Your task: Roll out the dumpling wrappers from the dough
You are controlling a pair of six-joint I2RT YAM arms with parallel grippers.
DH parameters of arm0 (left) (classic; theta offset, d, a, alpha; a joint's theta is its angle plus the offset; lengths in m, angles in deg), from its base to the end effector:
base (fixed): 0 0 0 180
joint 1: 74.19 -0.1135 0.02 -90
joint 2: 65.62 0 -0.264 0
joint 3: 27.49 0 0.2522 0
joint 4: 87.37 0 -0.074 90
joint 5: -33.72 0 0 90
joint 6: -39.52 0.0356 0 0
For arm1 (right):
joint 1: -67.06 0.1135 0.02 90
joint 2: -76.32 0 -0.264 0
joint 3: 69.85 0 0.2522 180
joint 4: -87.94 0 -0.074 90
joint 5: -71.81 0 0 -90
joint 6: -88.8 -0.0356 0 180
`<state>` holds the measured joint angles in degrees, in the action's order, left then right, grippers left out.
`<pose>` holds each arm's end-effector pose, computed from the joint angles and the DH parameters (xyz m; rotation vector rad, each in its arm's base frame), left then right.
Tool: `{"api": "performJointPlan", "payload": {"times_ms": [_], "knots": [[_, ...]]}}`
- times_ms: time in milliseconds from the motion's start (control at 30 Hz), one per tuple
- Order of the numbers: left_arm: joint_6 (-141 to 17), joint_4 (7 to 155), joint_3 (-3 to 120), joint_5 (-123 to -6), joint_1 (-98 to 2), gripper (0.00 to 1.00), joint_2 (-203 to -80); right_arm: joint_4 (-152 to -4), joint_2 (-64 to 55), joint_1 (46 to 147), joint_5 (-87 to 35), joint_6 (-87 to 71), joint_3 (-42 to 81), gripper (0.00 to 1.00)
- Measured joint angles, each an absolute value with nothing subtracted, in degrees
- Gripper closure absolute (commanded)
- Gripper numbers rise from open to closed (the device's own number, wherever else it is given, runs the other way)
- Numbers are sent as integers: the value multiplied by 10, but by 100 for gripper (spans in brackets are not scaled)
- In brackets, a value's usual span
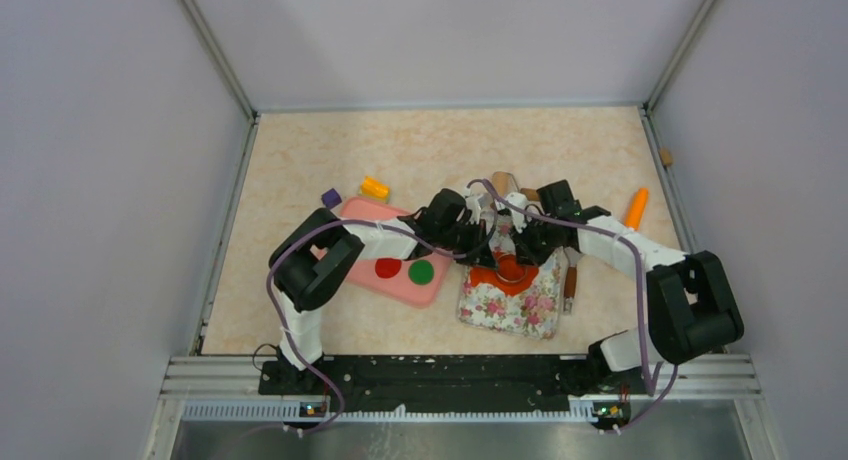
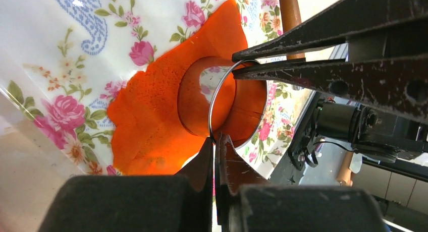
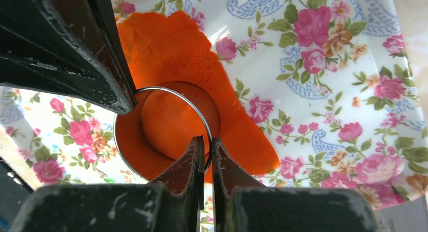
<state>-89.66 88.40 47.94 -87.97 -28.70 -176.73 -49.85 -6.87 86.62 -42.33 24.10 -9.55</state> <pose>0.2670 -0.2983 0.1458 0.4735 2.5037 -1.3248 0.2457 0.1027 0.1810 -1.1225 2.3926 0.5346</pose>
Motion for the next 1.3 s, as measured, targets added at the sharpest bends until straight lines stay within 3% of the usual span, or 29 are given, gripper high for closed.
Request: {"api": "performJointPlan", "payload": {"times_ms": [567, 1300], "knots": [[-875, 912, 449, -872, -282, 100, -1749, -563, 31, 923, -344, 211, -168, 100], [-881, 887, 463, -877, -288, 100, -1753, -575, -18, 928, -330, 213, -150, 100]]}}
